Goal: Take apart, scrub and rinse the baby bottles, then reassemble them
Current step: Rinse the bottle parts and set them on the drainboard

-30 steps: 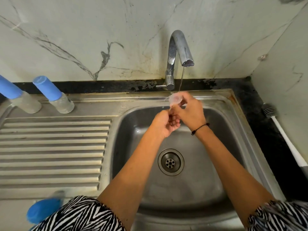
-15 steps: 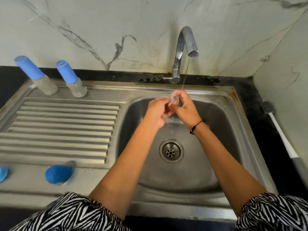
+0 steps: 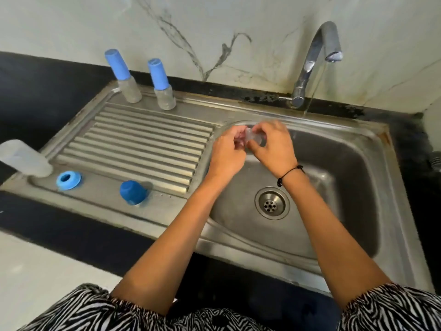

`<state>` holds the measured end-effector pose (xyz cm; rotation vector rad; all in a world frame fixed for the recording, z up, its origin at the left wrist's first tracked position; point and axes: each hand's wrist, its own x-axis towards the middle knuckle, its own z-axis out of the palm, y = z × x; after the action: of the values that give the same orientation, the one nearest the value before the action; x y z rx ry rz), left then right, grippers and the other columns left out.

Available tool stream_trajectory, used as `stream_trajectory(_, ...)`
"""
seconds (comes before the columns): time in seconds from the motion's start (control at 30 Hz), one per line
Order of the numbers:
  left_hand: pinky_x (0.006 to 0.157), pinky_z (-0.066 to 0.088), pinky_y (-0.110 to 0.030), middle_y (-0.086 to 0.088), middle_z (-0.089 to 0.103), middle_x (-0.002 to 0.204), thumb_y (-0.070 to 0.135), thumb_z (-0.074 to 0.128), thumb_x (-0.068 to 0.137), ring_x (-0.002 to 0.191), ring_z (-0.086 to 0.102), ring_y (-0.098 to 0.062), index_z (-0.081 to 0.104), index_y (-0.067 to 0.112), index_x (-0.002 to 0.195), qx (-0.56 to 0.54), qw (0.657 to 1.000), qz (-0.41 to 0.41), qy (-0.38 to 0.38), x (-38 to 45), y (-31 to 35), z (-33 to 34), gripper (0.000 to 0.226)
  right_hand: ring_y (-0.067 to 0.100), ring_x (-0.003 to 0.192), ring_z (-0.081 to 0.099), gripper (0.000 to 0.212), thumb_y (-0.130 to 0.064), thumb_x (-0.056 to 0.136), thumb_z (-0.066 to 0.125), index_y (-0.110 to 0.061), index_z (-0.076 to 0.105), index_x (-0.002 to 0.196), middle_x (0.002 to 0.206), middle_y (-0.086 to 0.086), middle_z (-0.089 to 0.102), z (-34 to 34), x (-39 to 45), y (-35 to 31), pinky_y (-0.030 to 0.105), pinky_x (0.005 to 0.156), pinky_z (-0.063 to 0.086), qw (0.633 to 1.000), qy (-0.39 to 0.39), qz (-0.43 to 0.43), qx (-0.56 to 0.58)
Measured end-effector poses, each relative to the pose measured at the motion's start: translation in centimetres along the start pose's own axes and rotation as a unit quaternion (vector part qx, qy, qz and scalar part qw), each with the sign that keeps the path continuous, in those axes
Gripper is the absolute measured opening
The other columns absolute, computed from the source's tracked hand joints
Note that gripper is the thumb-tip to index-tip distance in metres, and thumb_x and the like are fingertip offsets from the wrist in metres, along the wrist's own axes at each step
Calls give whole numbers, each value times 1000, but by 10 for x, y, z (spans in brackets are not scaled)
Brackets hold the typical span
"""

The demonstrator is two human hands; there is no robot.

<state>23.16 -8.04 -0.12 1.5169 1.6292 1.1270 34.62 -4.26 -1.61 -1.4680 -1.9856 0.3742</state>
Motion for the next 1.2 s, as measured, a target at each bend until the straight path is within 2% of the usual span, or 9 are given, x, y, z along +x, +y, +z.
stream_trajectory(0.1,97,48,-37,-15,68,109,-8,47,88,104,63,-23,62,1,117,6,999,-46,-2,-6,-10,-19,33,26,89,58,23,-30,87,61,-8,64,93,92,11,64,14,-8,-17,32,77,44,996,-59,61,28)
stream_trajectory(0.17,97,48,-34,-16,67,108,-12,44,87,100,63,-21,62,0,118,4,998,-60,20,-7,-16,-35,37,26,86,58,22,-28,86,61,-6,63,91,88,10,64,24,-12,-29,32,73,44,997,-32,54,46)
stream_trajectory(0.3,92,49,-26,-19,67,105,-16,37,85,96,62,-23,63,-2,114,-10,996,-77,45,-8,-24,-72,42,22,86,60,22,-26,86,62,-5,64,91,89,8,66,41,-12,-54,29,73,42,985,-135,98,36)
stream_trajectory(0.4,96,49,-36,-20,67,104,-16,37,82,101,63,-31,64,-2,112,-7,996,-86,35,-7,-36,-106,43,19,85,55,19,-20,80,68,-8,65,94,87,3,57,53,-6,-85,26,75,39,991,-101,72,58)
stream_trajectory(0.53,94,50,-35,-17,68,104,-16,38,79,100,63,-29,65,1,113,34,993,-111,28,-11,-66,-167,46,18,81,55,19,-18,78,69,-7,65,94,82,3,59,84,3,-145,27,76,41,988,-120,55,85)
stream_trajectory(0.7,94,49,-34,-14,68,105,-13,40,81,101,63,-26,65,3,112,79,983,-157,60,-19,-118,-248,43,28,99,58,24,-22,79,63,-14,61,101,100,10,65,150,12,-218,39,83,49,977,-214,7,-17)
stream_trajectory(0.93,92,45,-40,-17,67,103,-4,51,82,101,60,-29,66,-4,105,127,978,-164,3,-29,-149,-302,27,28,115,44,30,-26,87,54,-20,55,116,110,7,59,220,8,-279,37,88,35,911,-328,-85,-235)
stream_trajectory(1.1,94,45,-39,-16,66,108,-3,47,85,105,58,-29,65,-2,112,125,978,-161,-47,-24,-160,-316,32,28,115,46,24,-36,84,56,-25,55,106,109,0,62,234,5,-276,41,92,35,902,-353,-57,-244)
stream_trajectory(1.2,94,45,-33,-12,66,109,0,49,85,106,58,-25,64,3,116,125,978,-153,-69,-19,-159,-315,35,27,116,45,31,-37,84,59,-24,54,112,111,-2,62,231,4,-274,42,93,34,901,-361,-48,-235)
